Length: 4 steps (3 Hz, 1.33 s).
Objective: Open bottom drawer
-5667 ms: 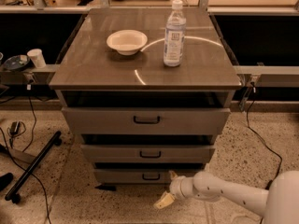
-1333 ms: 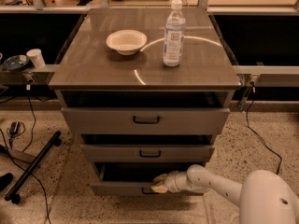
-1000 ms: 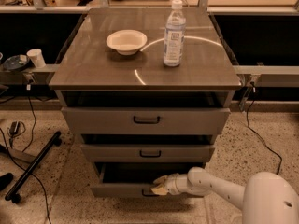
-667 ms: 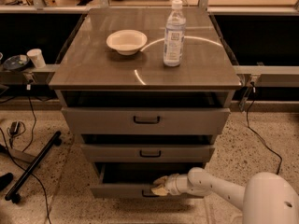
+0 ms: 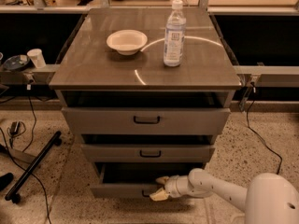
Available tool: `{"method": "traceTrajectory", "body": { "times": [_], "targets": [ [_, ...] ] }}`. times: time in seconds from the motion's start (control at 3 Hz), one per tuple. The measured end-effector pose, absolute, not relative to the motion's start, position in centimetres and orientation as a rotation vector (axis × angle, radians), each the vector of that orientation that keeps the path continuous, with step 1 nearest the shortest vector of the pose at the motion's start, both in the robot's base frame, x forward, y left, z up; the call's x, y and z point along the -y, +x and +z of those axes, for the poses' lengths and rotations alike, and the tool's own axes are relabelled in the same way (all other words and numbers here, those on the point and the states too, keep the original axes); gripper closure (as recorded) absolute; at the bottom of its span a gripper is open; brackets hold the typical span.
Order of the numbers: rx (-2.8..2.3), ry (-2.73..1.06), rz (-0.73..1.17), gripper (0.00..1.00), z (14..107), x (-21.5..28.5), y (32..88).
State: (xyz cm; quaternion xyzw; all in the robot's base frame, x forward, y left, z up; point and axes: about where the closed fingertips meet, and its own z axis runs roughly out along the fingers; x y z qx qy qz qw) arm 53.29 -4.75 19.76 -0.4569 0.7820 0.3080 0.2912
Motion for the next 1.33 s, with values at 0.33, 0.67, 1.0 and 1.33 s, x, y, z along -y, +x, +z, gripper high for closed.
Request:
{"method": "traceTrajectory", "body": {
  "times": [0.33, 0.67, 1.0, 1.33],
  "targets": [
    [-2.085, -1.233, 0.834, 0.0, 20.2, 4.7, 52.8],
    [-2.084, -1.233, 0.836, 0.0, 20.2, 4.7, 52.8],
    [-2.05, -1.246, 0.89, 0.0, 20.0, 4.3, 51.9],
    [-2.052, -1.251, 0.905, 0.0, 20.2, 4.6, 50.9]
  ]
}}
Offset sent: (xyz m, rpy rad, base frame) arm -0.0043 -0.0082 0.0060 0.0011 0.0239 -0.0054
